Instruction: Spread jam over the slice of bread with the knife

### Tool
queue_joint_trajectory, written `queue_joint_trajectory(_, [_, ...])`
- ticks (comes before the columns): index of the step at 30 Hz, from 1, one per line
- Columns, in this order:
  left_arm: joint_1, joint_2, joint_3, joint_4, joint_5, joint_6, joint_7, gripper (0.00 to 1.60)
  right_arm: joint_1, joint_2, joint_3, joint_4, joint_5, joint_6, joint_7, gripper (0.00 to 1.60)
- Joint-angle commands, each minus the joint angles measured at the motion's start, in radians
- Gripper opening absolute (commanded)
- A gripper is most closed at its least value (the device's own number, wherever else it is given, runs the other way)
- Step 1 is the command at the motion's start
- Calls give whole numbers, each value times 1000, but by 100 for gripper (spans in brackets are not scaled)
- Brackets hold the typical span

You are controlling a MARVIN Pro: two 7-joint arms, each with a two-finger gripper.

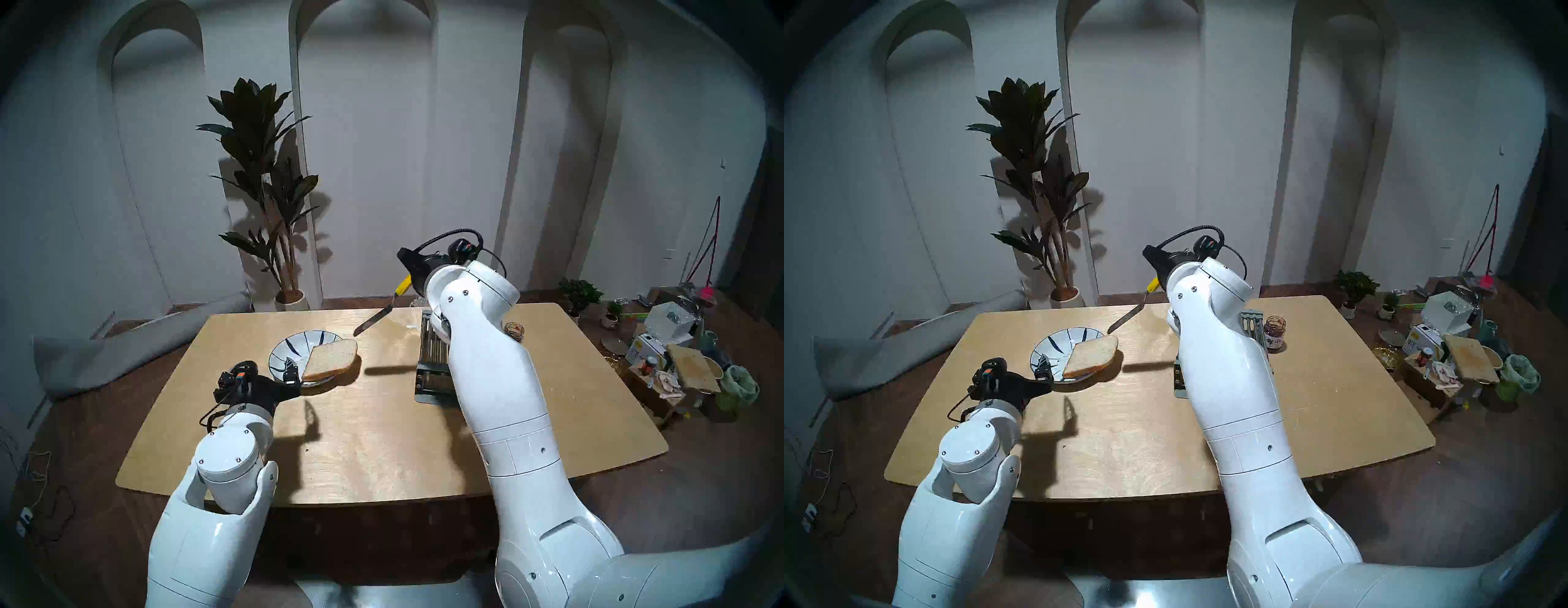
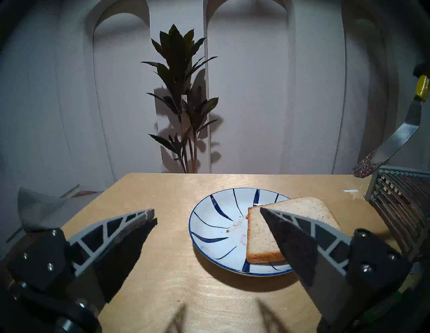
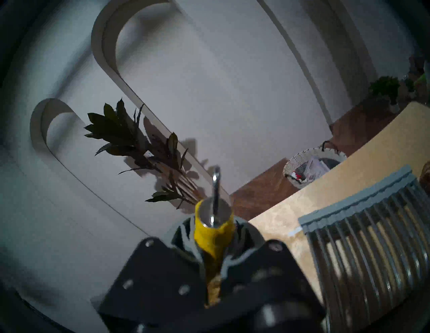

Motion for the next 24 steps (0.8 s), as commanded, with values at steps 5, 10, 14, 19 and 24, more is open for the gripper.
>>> queue_joint_trajectory(5, [-25, 34, -93, -22, -79, 4, -64, 160, 10, -5, 65, 76, 134, -44, 153, 0])
queue_joint_trajectory(10, [-31, -21, -195, -35, -268, 11, -136, 160, 23, -4, 68, 120, 132, -47, 167, 0])
queue_joint_trajectory(14, [-54, -33, -260, 4, -387, 48, -191, 160, 33, -5, 58, 149, 128, -53, 189, 0])
queue_joint_trajectory(19, [-113, -13, -305, 76, -500, 132, -252, 160, 44, -6, 53, 176, 132, -71, 234, 0])
queue_joint_trajectory(24, [-175, 22, -325, 153, -603, 209, -303, 160, 44, 9, 60, 202, 154, -77, 305, 0])
